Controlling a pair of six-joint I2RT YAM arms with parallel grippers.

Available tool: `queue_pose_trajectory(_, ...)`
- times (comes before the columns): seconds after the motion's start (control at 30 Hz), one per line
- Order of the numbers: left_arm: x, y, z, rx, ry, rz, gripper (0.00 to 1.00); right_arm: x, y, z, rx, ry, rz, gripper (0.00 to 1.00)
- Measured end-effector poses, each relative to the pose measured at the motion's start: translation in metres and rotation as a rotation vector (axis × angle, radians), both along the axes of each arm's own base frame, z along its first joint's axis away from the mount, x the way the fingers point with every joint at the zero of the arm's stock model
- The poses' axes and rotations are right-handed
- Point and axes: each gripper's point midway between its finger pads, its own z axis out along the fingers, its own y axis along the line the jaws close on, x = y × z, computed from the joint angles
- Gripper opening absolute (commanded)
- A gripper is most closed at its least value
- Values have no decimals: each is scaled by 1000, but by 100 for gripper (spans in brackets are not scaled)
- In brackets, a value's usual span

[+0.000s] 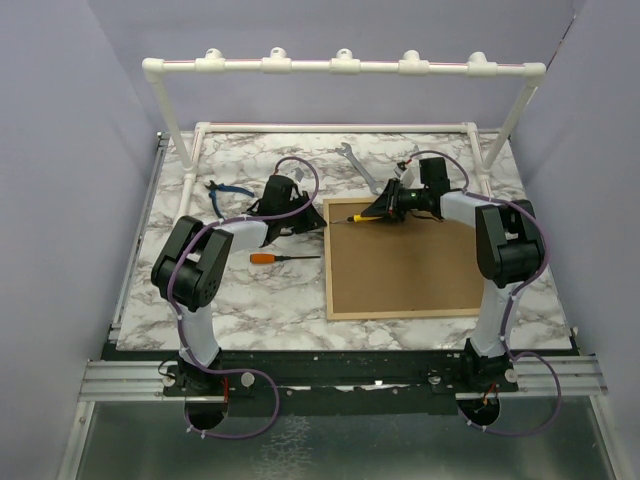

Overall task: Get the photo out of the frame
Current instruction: Release the photo frame item from the photo frame.

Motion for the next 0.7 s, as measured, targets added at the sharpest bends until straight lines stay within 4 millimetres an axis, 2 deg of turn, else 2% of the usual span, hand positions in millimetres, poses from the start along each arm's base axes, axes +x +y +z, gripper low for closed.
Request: queue_pose_trajectory(0.7,0,0,-2,-8,11,-5,11,-2,4,-7,59,34,41,1)
